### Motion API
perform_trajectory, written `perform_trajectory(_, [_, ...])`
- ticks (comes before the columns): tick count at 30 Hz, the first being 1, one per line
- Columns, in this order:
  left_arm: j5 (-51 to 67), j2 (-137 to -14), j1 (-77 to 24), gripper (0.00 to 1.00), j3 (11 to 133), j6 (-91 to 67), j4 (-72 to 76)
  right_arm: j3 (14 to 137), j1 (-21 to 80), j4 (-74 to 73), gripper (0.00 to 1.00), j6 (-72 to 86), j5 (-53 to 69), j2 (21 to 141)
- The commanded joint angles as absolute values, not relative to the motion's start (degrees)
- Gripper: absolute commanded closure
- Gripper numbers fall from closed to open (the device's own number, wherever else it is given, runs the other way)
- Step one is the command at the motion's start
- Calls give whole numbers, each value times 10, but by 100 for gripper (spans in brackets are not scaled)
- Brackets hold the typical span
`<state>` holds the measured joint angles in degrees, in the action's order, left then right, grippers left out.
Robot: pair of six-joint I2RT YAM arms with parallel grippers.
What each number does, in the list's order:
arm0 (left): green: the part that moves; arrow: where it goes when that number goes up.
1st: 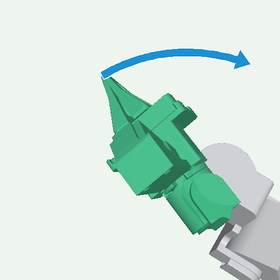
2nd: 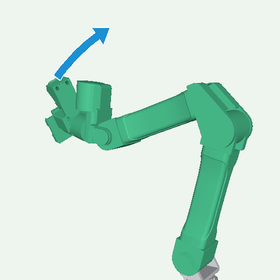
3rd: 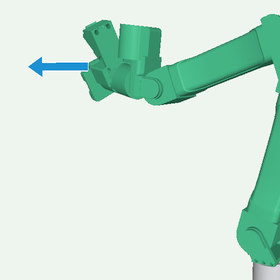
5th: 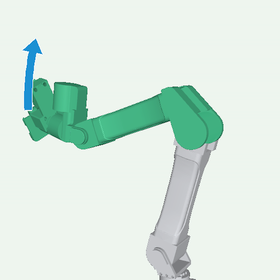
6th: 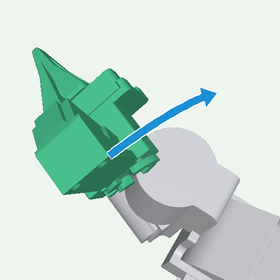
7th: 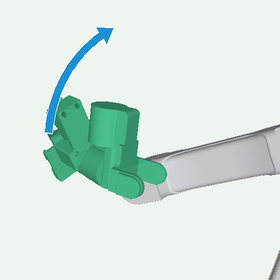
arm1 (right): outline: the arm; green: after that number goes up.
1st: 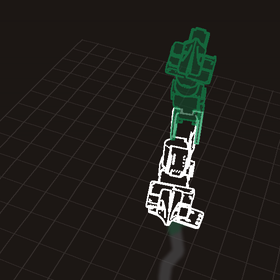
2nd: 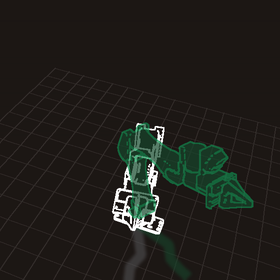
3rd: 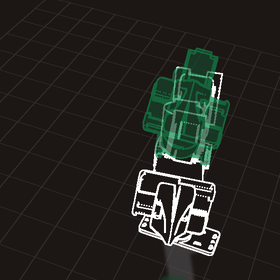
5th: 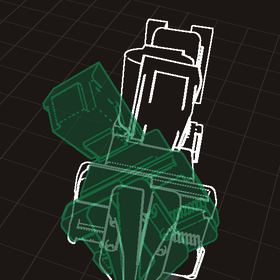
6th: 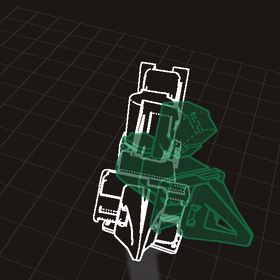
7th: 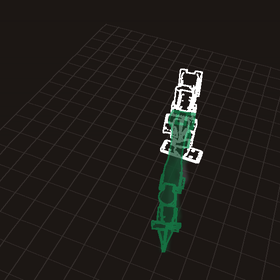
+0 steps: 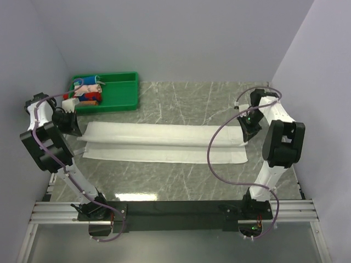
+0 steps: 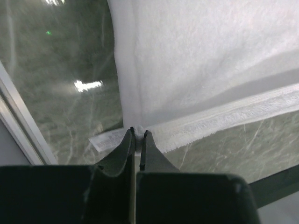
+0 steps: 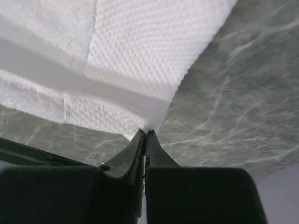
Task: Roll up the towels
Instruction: Fold the towel
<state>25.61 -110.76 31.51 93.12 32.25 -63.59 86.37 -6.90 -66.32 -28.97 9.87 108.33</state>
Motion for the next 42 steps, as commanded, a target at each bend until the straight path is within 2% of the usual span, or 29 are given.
perform_trajectory(1, [207, -1067, 336, 100, 885, 363, -610, 805, -75, -650, 100, -309, 52, 1065])
perform_trajectory(7, [186, -1072, 330, 100, 764, 345, -530, 761, -57, -591, 100, -287, 50, 1110])
perform_trajectory(19, [187, -1083, 331, 99, 766, 335, -519, 775, -55, -597, 100, -288, 54, 1110])
perform_trajectory(21, [191, -1075, 331, 97, 770, 347, -531, 766, -55, -605, 89, -294, 63, 1091])
perform_trajectory(22, [192, -1073, 331, 89, 772, 353, -546, 763, -56, -607, 84, -301, 65, 1081])
perform_trajectory(23, [206, -1064, 336, 85, 778, 370, -560, 759, -57, -609, 74, -306, 67, 1070])
perform_trajectory(26, [228, -1037, 344, 69, 788, 408, -598, 740, -61, -612, 57, -326, 55, 1014])
perform_trajectory(28, [257, -1022, 356, 62, 795, 433, -622, 743, -64, -620, 56, -337, 52, 982])
perform_trajectory(34, [308, -973, 362, 55, 808, 492, -670, 812, -77, -669, 56, -345, 99, 962])
perform_trajectory(39, [327, -982, 357, 52, 809, 473, -657, 841, -69, -679, 57, -316, 132, 999])
perform_trajectory(42, [324, -976, 338, 55, 783, 438, -613, 822, -49, -662, 62, -296, 143, 1011])
